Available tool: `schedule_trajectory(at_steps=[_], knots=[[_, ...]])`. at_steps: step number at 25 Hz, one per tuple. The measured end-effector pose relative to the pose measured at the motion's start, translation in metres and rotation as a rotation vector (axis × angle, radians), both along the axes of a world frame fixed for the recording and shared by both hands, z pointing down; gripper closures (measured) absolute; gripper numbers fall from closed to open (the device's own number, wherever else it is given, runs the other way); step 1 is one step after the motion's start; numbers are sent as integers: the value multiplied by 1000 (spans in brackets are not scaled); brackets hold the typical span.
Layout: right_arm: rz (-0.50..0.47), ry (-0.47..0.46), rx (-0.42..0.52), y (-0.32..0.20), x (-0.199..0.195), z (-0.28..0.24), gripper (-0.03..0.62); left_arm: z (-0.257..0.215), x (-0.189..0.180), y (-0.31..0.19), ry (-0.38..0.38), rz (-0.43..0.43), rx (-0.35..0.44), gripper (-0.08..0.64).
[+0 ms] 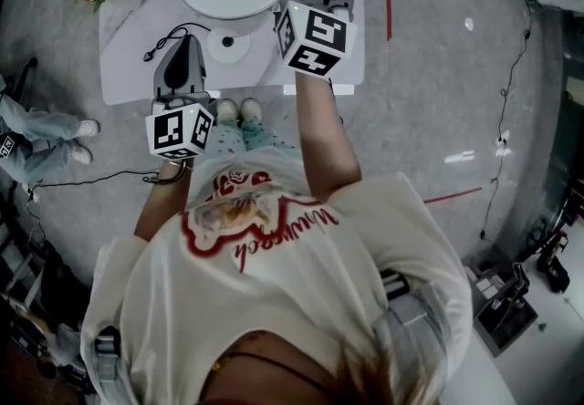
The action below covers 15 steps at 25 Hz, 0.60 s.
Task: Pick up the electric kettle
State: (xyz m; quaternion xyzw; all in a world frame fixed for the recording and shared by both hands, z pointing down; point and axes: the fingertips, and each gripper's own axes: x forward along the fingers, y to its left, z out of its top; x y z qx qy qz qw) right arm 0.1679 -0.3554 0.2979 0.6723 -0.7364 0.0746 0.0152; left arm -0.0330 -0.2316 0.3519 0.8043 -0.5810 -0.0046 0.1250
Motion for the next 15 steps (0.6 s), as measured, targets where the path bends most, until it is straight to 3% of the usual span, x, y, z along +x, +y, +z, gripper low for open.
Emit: schedule_trajectory(at_steps=[15], knots=[[-23, 4, 2, 24, -3, 9, 506, 3, -6, 13, -19, -19, 11, 561]])
